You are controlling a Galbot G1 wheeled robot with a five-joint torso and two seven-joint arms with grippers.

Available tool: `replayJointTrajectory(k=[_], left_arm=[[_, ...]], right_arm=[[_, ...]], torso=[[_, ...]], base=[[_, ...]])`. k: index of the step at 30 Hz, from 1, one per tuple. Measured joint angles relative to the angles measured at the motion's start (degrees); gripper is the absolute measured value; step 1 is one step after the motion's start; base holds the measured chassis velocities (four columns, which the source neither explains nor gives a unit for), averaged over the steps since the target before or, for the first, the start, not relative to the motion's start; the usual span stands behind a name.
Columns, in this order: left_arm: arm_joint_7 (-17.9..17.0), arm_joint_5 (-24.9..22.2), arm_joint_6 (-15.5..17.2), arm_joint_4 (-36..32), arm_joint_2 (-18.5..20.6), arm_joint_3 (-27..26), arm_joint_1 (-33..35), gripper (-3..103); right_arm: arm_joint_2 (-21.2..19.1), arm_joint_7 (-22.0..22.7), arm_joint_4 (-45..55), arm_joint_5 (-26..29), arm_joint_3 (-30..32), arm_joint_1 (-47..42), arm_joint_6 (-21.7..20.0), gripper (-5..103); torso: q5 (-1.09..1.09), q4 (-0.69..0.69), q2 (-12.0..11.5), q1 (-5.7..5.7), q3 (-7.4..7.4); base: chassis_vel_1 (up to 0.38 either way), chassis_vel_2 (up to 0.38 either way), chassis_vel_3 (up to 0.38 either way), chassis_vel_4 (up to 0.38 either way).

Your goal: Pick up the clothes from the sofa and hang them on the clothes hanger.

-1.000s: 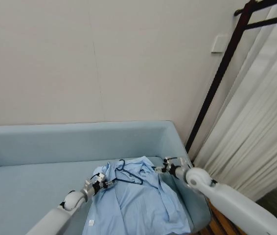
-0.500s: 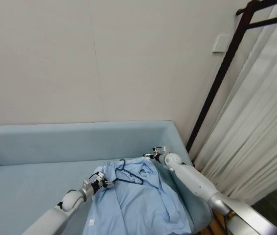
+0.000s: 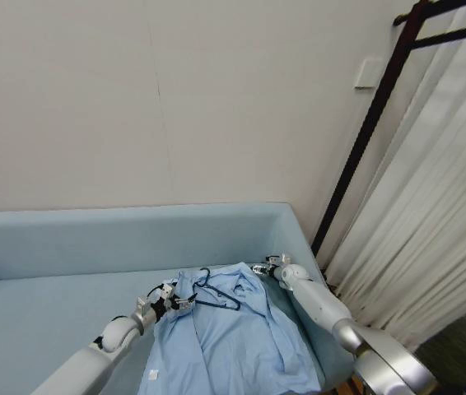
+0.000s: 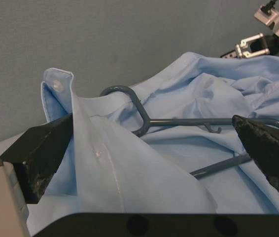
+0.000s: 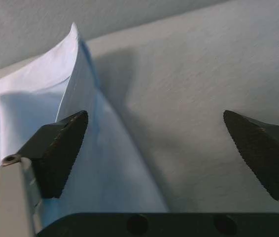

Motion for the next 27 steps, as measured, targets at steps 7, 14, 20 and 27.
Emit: replayJointTrajectory(k=[7,14,20,27], left_arm=[[-0.58,-0.52,0.45,-0.39,-0.04,0.02,-0.46,100],[-0.96,-0.67,0.57,-0.52,-0.48,-0.14,-0.43,100],[-1.14,-1.11,0.64,-0.66,-0.24,-0.51,-0.60,100],[-1.27,-1.35,0.64,-1.05,-0.26,-0.78,-0.44,100]], right_arm=[[0.10,-0.46,1.20,0.63,1.11,-1.18,-0.22,77],[-1.25,0.04,1.64,0.20,1.53,0.29,0.69,76],[-1.19,1.95,5.06,3.48,1.64,1.06,-0.65,80],[-0.21,3.19,6.34,3.80,1.16,-0.40,-0.98,80]], torso=[[0.02,-0.03,0.00,0.00,0.00],[-0.01,-0.04,0.00,0.00,0.00],[0.00,0.00,0.00,0.00,0.00],[0.01,-0.02,0.00,0.00,0.00]], base=[[0.000,0.000,0.000,0.000],[0.000,0.000,0.000,0.000],[0.000,0.000,0.000,0.000],[0.000,0.000,0.000,0.000]])
